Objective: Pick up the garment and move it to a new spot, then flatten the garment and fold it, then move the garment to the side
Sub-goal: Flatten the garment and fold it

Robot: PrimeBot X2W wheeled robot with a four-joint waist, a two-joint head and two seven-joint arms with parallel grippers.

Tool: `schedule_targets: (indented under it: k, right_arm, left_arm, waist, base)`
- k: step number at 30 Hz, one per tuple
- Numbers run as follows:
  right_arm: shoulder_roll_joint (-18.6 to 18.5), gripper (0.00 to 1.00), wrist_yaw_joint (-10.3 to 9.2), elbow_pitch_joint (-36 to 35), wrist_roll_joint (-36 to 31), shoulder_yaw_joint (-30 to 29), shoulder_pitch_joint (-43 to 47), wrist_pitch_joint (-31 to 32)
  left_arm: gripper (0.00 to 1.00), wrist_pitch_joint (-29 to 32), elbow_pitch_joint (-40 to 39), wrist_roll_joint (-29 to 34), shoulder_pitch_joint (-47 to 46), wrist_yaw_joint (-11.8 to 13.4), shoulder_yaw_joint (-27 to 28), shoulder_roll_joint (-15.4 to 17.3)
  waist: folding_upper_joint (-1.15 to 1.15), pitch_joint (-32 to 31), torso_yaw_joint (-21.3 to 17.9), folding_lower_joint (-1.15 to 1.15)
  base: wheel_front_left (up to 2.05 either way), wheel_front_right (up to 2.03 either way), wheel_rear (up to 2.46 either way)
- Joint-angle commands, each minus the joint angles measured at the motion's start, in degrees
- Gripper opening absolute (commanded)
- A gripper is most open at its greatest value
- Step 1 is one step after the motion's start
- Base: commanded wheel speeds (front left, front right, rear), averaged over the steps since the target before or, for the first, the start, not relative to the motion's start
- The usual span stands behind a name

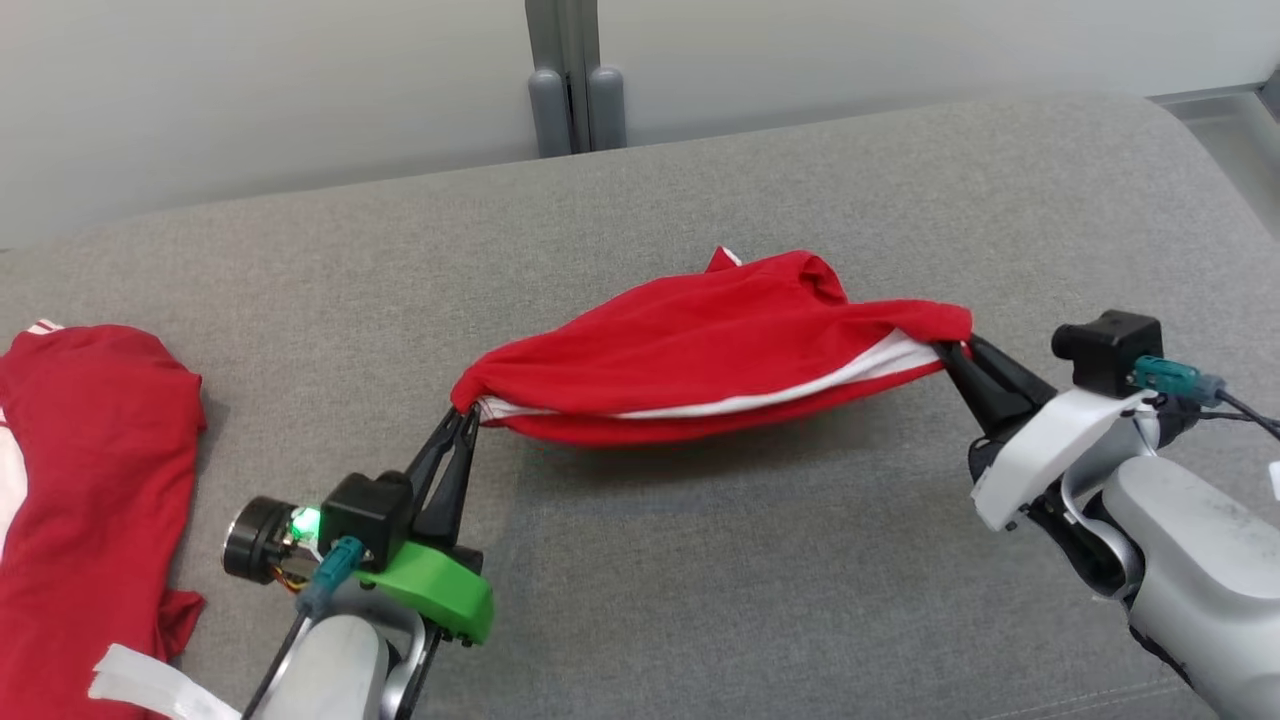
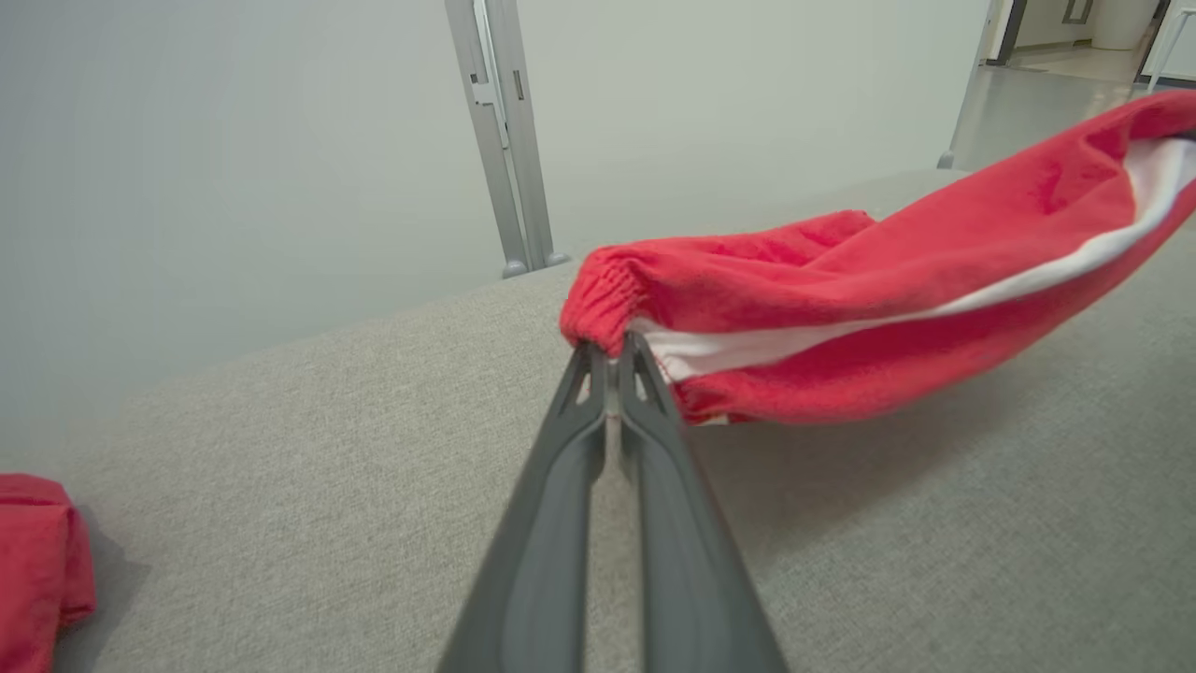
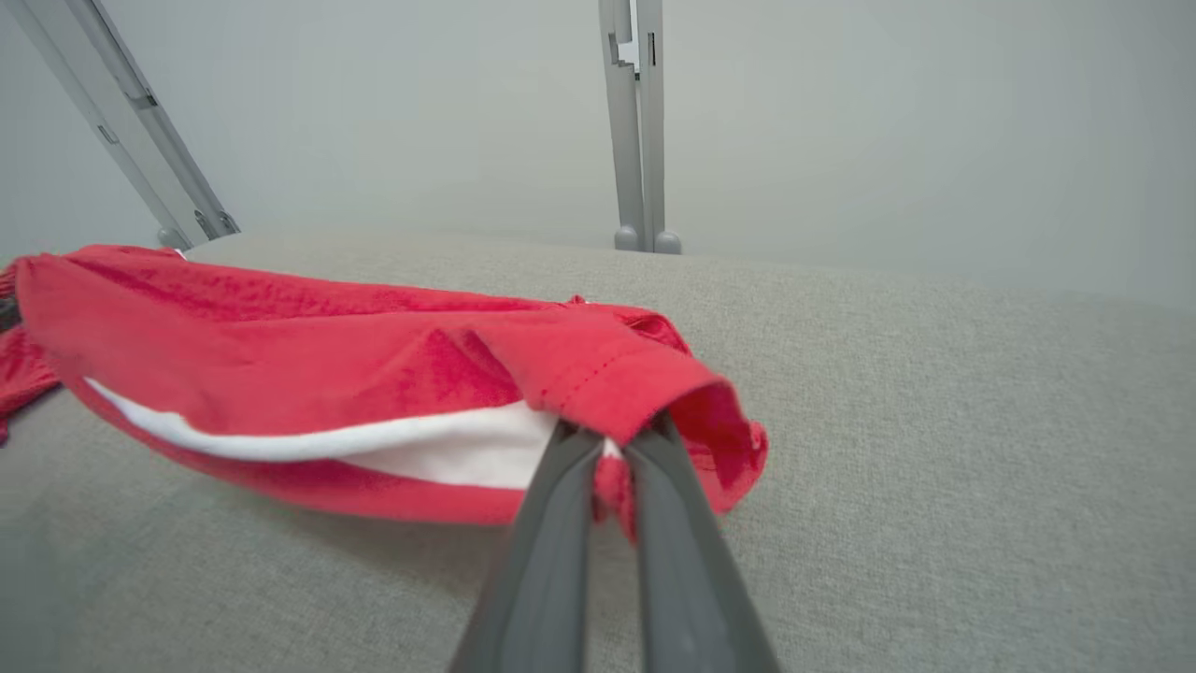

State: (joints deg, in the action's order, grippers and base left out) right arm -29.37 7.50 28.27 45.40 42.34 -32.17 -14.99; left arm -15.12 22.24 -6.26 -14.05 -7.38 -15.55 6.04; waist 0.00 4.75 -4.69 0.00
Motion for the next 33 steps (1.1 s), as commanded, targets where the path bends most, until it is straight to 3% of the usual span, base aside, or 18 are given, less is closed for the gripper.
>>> schedule_targets:
  k: [1,8,15,21,27,33]
  right_arm:
    - [-1.1,0.00,-0.01,-1.2,0.6,-0.5,0.4,-0.1]
    - [-2.6,0.00,-0.01,-6.1,1.6,-5.1,-2.0,-0.2]
    - [-0.4,0.00,-0.01,-8.8,-0.3,-11.2,-5.1,1.1]
    - [2.4,0.00,-0.01,-12.9,-1.5,-16.2,-3.9,6.3]
    - [3.5,0.00,-0.01,-16.4,-6.5,-19.9,-2.6,11.8]
    - [5.4,0.00,-0.01,-15.5,-10.4,-21.2,-9.0,16.6]
  left_arm:
    - [0.00,0.0,-0.9,-0.6,-1.5,-0.1,0.0,0.8]
    - [0.00,0.0,-4.3,-4.0,-7.1,-0.1,-2.4,4.8]
    - [0.00,0.9,-7.7,-9.3,-13.7,-0.1,-4.1,8.1]
    - [0.00,3.7,-13.0,-13.1,-14.6,-0.1,-3.4,9.5]
    - [0.00,7.7,-15.9,-14.2,-14.1,-0.1,-4.8,11.5]
    - [0.00,11.7,-13.0,-17.9,-22.4,-0.1,-5.9,13.0]
  waist:
    - [0.00,-2.1,-0.3,0.00]
    - [0.00,-5.8,0.0,0.00]
    - [0.00,-8.2,0.4,0.00]
    - [0.00,-8.8,0.7,0.00]
    - [0.00,-6.7,0.8,0.00]
    - [0.00,0.8,0.6,0.00]
  base:
    - [0.00,0.00,0.00]
    - [0.00,0.00,0.00]
    - [0.00,0.00,0.00]
    - [0.00,0.00,0.00]
    - [0.00,0.00,0.00]
    - [0.00,0.00,0.00]
